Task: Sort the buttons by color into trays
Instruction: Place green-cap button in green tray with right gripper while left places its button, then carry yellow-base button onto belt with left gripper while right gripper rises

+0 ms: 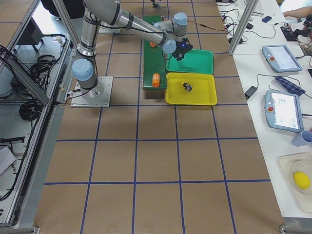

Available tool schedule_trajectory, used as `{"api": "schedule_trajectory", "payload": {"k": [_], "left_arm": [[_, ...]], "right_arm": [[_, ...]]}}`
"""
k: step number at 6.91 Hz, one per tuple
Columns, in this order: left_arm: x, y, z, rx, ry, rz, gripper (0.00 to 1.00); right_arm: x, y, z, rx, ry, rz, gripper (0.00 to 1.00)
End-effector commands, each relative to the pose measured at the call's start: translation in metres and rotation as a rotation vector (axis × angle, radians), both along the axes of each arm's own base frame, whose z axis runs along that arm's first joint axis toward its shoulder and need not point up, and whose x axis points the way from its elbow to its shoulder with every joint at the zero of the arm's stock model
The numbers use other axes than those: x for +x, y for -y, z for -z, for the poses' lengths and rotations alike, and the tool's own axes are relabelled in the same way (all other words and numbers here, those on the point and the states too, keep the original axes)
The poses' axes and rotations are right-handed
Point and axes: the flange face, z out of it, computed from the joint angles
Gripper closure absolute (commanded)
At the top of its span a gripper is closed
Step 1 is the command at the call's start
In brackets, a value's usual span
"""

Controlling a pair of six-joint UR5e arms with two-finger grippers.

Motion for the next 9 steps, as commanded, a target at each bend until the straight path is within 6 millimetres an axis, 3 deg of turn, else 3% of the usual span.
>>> {"api": "schedule_trajectory", "payload": {"k": [1, 2, 3, 4, 7, 9], "left_arm": [[0.014, -0.003, 0.026, 0.018, -0.024, -0.060, 0.06], [0.014, -0.003, 0.027, 0.018, -0.024, -0.059, 0.54], [0.014, -0.003, 0.026, 0.017, -0.021, -0.057, 0.88], [0.013, -0.004, 0.020, 0.009, -0.014, -0.054, 1.00], [-0.009, 0.002, -0.006, -0.004, 0.025, 0.035, 1.00], [-0.068, 0.010, -0.032, 0.048, -0.020, 0.318, 1.00]], "right_arm": [[0.002, -0.001, 0.009, 0.010, -0.006, -0.051, 0.00], [0.002, -0.001, 0.009, 0.010, -0.006, -0.051, 0.00], [0.001, 0.001, 0.003, -0.005, -0.020, -0.078, 0.00], [-0.002, 0.001, -0.001, -0.015, -0.038, -0.191, 0.00], [-0.005, -0.003, -0.015, -0.034, -0.048, -0.264, 0.00], [-0.013, -0.014, -0.042, -0.025, -0.060, -0.344, 0.00]]}}
